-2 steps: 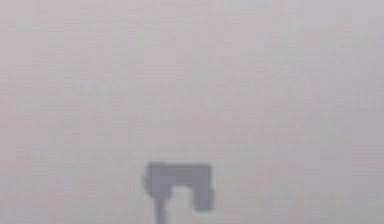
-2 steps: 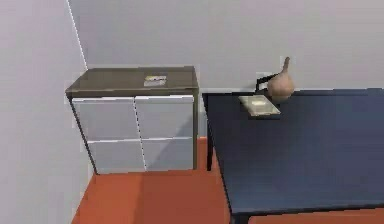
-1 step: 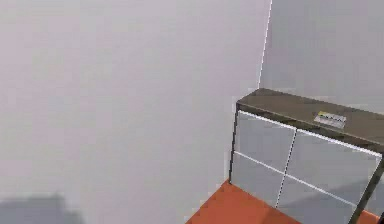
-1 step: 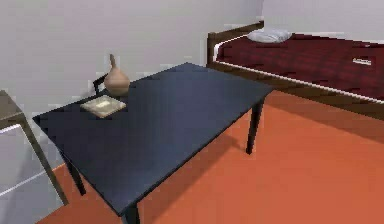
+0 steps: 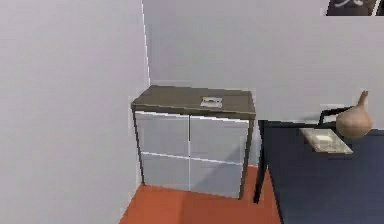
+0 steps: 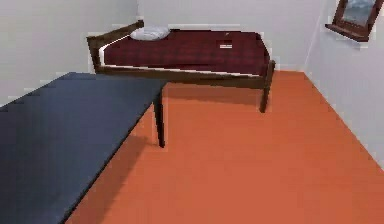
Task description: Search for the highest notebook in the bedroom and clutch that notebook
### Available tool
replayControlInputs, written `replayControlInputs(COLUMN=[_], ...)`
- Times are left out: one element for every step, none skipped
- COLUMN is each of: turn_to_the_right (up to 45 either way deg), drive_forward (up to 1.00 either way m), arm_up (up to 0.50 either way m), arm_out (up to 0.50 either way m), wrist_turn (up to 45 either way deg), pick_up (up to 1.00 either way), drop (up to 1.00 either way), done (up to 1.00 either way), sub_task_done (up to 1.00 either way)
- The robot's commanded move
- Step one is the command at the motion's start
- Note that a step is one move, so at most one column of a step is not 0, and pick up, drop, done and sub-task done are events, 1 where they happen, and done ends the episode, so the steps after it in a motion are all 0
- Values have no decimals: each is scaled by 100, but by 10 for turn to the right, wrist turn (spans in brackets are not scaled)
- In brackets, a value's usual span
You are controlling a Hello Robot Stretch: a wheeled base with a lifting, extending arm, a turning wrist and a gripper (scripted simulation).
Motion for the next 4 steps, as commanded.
replayControlInputs(turn_to_the_right=[0,-450,-330,0], drive_forward=[60,0,0,0], arm_up=[0,0,0,50], arm_out=[0,0,0,0], wrist_turn=[0,0,0,0], pick_up=[0,0,0,0], drop=[0,0,0,0], done=[0,0,0,0], sub_task_done=[0,0,0,0])
